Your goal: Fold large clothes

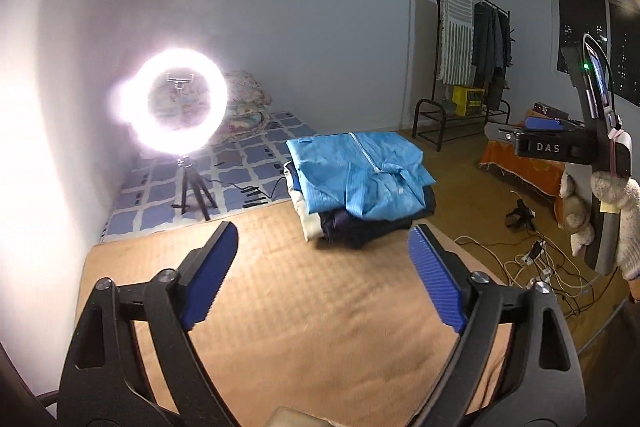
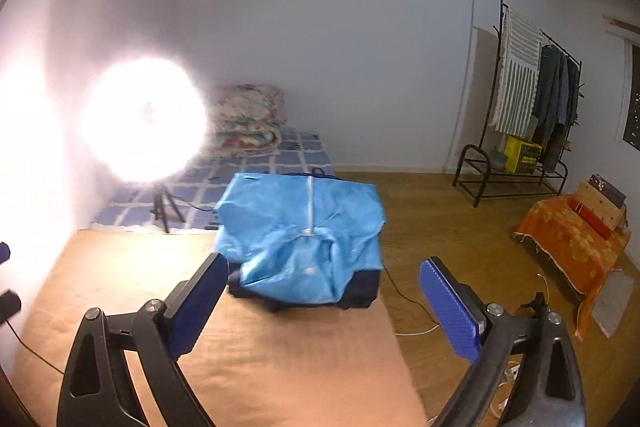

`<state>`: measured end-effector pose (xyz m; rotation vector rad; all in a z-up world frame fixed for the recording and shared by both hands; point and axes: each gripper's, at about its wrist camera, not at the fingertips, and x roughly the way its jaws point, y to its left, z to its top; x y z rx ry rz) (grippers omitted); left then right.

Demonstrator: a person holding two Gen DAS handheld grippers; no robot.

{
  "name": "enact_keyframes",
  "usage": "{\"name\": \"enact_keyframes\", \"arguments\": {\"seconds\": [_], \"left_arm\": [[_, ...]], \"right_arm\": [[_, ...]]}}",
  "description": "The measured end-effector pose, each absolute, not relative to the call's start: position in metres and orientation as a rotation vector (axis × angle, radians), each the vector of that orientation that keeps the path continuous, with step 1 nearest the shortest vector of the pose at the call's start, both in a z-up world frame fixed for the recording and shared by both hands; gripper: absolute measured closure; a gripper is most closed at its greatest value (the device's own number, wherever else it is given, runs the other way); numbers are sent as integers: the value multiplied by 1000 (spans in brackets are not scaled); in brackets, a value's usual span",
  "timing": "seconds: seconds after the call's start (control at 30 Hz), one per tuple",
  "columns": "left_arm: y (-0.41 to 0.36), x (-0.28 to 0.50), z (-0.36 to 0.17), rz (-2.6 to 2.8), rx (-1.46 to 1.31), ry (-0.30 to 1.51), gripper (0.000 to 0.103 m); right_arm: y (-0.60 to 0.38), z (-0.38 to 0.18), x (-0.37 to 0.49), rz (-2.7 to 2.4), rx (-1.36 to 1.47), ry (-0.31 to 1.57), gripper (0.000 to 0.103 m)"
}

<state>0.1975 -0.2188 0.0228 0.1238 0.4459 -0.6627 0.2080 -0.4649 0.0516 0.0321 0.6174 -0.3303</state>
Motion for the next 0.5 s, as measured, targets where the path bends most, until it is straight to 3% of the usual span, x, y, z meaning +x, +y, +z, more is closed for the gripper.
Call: {"name": "enact_keyframes", "arguments": {"seconds": [0.17, 0.5], "left_arm": [[-186, 149, 13, -634, 150, 411, 2], [-164, 103, -14, -598, 133, 434, 0]], "right_arm": [[-426, 53, 179, -314, 18, 593, 0], [-375, 22, 139, -252, 111, 592, 0]]}}
